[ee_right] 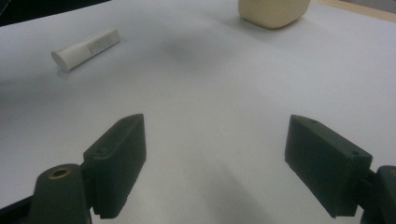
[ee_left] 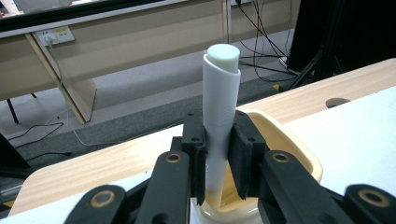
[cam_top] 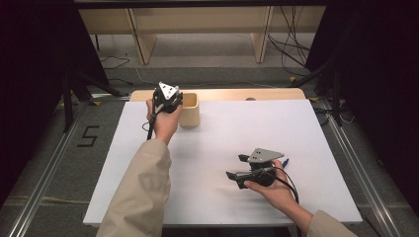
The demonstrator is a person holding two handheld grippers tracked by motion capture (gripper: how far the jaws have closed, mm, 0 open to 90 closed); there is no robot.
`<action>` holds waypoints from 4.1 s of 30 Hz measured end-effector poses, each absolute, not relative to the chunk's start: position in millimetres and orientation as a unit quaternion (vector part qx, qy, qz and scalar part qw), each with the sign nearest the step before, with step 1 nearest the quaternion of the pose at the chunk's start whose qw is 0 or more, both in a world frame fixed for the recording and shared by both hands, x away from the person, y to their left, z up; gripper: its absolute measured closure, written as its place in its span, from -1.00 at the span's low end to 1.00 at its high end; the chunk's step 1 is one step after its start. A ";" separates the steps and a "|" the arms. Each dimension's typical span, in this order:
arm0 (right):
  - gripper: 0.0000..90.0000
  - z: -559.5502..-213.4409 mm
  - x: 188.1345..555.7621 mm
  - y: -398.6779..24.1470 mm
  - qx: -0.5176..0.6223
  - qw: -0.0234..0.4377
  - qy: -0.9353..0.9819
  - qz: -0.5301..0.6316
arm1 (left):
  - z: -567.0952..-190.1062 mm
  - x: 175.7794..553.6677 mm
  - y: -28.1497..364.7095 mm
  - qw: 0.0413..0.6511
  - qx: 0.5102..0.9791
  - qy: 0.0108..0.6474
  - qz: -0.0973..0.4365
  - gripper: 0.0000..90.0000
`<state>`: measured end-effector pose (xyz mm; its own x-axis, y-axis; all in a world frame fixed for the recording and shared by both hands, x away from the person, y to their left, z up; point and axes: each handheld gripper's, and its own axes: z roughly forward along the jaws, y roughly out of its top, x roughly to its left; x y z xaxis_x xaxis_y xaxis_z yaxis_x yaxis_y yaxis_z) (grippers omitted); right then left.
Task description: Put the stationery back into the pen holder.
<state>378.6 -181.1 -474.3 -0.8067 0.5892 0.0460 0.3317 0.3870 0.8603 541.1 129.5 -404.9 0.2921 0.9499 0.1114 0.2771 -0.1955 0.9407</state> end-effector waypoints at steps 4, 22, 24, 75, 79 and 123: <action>-0.52 -474.4 378.7 -181.2 0.279 0.135 0.822 0.477 | -410.2 541.5 131.0 0.436 0.672 0.464 0.379 0.72; -0.52 -475.3 378.1 -179.3 0.282 0.132 0.822 0.477 | -418.6 542.3 132.7 0.420 0.674 0.478 0.375 0.46; -0.53 -474.9 377.9 -179.5 0.283 0.132 0.825 0.472 | -417.1 540.7 133.4 0.419 0.672 0.482 0.375 0.33; -0.52 -475.3 375.7 -176.8 0.280 0.137 0.825 0.471 | -444.7 373.2 182.9 0.397 0.714 0.489 0.306 -0.40; -0.52 -474.3 375.3 -177.0 0.282 0.139 0.824 0.471 | -449.6 362.9 180.9 0.378 0.714 0.506 0.302 -0.38; -0.52 -473.0 376.9 -175.4 0.276 0.134 0.821 0.481 | -490.9 287.8 123.1 0.332 0.591 0.633 0.374 -0.11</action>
